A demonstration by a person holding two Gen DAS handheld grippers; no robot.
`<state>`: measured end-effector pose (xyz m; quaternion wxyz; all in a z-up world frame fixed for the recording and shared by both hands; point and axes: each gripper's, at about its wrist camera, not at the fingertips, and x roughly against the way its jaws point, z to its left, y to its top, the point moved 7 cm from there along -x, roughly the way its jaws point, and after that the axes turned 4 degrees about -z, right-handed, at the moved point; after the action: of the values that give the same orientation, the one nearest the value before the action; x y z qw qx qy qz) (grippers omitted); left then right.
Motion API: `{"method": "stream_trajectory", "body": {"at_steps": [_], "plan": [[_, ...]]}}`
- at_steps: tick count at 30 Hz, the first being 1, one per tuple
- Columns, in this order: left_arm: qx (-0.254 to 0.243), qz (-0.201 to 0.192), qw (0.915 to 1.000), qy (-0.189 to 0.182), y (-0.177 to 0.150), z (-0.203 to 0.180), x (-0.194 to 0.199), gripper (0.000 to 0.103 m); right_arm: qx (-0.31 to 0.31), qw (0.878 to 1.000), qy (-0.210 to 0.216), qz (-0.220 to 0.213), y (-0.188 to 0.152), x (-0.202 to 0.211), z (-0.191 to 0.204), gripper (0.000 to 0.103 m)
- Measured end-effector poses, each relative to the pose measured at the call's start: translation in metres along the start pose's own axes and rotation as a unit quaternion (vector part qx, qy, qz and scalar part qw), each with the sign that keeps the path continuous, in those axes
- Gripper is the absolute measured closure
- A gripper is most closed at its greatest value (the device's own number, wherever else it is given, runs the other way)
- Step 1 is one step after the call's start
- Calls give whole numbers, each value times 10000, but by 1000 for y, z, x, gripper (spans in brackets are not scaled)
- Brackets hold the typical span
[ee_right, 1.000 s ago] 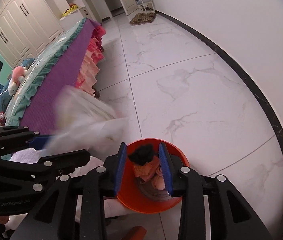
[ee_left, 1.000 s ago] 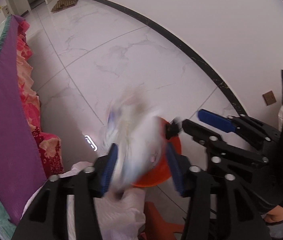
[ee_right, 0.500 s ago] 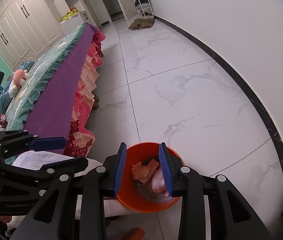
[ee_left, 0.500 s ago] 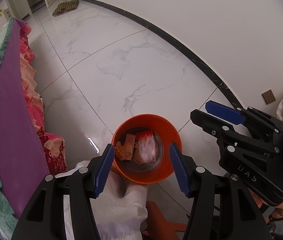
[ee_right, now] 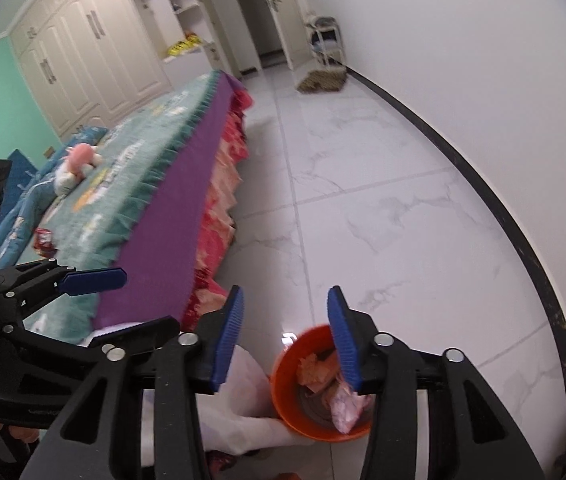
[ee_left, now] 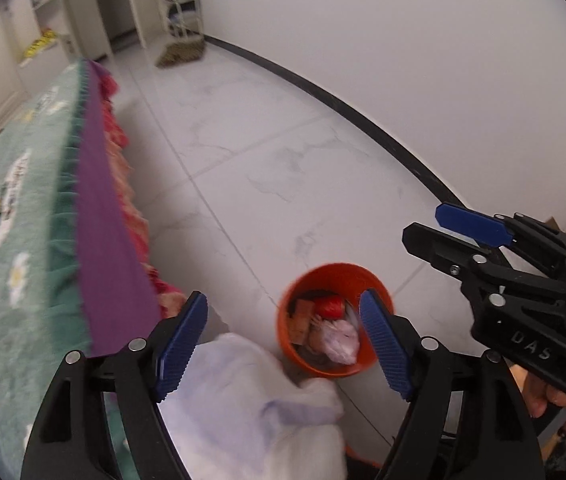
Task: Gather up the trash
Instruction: 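Move both tools back over the bed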
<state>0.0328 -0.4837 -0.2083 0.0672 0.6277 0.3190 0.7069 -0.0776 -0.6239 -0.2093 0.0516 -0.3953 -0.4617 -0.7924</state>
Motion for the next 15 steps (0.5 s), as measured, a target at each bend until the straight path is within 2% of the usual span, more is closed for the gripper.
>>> {"method": "stream_trajectory", "body": {"at_steps": [8,15], "plan": [[529,-423,9956,647,-18,58,51,20,614,9964,575,-128,21,8,84,54],[1311,-591,9827,1165,-52,129,92,20,1235,9856,1153,-40,25,-1,179,54]]}}
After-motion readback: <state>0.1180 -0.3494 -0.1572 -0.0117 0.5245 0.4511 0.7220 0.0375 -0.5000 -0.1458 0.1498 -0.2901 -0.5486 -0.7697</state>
